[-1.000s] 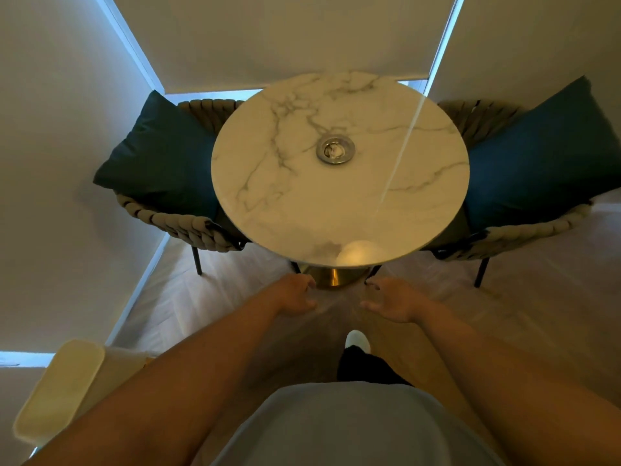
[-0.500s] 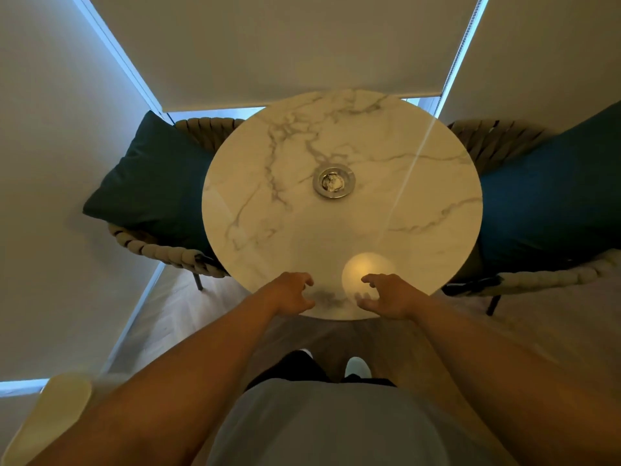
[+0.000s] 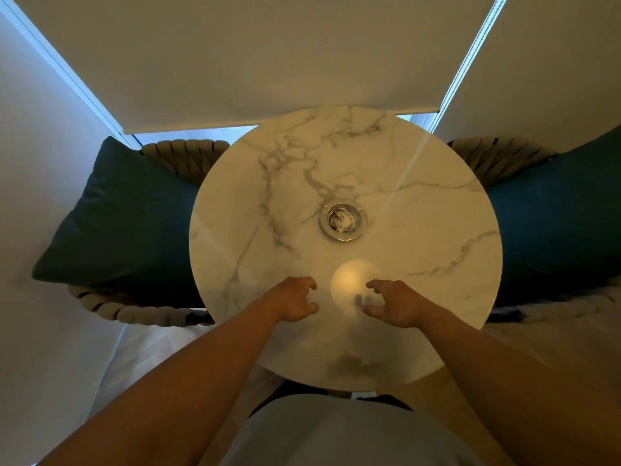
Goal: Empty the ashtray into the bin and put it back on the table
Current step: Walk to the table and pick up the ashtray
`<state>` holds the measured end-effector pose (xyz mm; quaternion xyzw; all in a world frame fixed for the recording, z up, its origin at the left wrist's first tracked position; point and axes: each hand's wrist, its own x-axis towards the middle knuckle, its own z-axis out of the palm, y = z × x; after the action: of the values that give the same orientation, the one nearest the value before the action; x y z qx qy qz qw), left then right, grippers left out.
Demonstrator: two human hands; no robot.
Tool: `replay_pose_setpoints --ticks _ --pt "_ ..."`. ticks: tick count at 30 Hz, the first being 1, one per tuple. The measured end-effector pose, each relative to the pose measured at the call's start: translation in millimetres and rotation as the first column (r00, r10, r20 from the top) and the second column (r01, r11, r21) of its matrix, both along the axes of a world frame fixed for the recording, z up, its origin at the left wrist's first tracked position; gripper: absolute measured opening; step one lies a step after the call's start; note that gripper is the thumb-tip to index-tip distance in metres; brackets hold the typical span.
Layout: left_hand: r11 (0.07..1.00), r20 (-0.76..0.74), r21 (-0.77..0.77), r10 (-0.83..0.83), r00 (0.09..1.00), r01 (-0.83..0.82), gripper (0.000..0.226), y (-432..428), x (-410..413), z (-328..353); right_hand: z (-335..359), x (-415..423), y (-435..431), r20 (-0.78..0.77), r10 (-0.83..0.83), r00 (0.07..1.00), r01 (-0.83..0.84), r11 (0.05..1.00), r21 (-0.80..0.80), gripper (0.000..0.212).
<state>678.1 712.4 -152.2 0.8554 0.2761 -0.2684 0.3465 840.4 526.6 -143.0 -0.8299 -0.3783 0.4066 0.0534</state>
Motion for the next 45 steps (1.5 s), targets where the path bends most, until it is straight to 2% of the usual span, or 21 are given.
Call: replay_pose_setpoints --ticks 11,17,23,33,36,38,40,45 --pt "1.0 0.07 0.001 0.031 0.997 -0.031 0.064 53 63 -11 6 54 53 0.042 -0.018 0.999 0.017 1.0 0.019 0.065" --pt "0.99 0.082 0.06 0.125 0.989 -0.13 0.067 53 85 -5 -2 96 62 0.022 -0.044 0.999 0.042 0.995 0.088 0.06" --pt "0.97 0.103 0.146 0.178 0.979 -0.192 0.071 44 95 -2 -9 126 64 0.002 0.054 0.999 -0.054 0.99 0.129 0.067" --pt "0.969 0.149 0.176 0.147 0.978 -0.172 0.093 65 98 -18 -24 124 78 0.049 0.04 0.998 -0.047 0.987 0.153 0.078" --pt "0.969 0.164 0.202 0.112 0.98 -0.145 0.101 77 103 -28 -31 121 89 0.141 0.024 0.99 -0.05 0.983 0.177 0.074" --pt "0.967 0.19 0.226 0.075 0.979 -0.118 0.106 84 109 -35 -35 122 97 0.228 0.048 0.973 -0.092 0.977 0.19 0.084" --pt "0.964 0.215 0.251 0.032 0.976 -0.087 0.111 88 116 -43 -41 123 102 0.28 0.063 0.958 -0.111 0.981 0.159 0.104" --pt "0.947 0.314 0.319 -0.055 0.948 -0.051 0.125 87 143 -60 -57 133 111 0.32 0.062 0.945 -0.107 0.987 0.124 0.129"
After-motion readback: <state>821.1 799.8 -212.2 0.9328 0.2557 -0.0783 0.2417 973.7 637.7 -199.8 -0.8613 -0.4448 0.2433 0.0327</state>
